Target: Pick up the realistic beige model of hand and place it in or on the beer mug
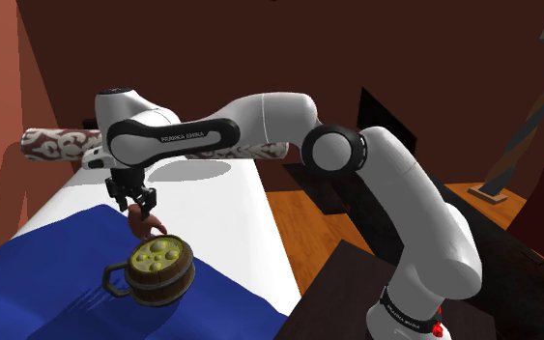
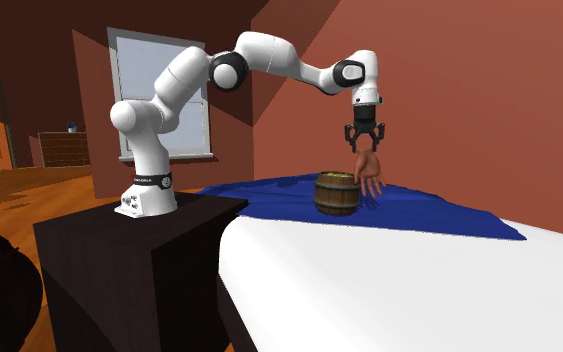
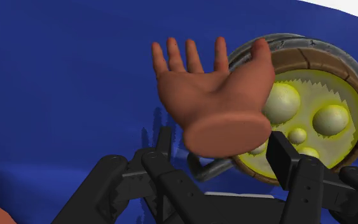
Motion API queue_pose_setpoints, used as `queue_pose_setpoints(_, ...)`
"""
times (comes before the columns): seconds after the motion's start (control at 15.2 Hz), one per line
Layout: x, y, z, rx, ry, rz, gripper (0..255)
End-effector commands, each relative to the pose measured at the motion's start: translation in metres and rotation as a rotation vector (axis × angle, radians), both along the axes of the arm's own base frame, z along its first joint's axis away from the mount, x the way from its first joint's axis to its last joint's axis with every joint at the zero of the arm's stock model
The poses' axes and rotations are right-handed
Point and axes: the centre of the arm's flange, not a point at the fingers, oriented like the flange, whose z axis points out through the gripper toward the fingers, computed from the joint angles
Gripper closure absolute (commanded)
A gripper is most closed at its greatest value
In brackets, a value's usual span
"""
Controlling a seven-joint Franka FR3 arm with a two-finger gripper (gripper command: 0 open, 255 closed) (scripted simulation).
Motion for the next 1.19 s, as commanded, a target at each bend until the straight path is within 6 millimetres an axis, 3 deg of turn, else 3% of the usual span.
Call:
queue_pose_setpoints(0.0,-0.022,0.015,0.001,-0.002,0.002,-0.001,255)
queue_pose_setpoints(0.59,-0.111,0.099,0.003,-0.002,0.002,-0.001,255)
queue_pose_setpoints(1.12,-0.111,0.099,-0.039,-0.002,0.002,-0.001,255)
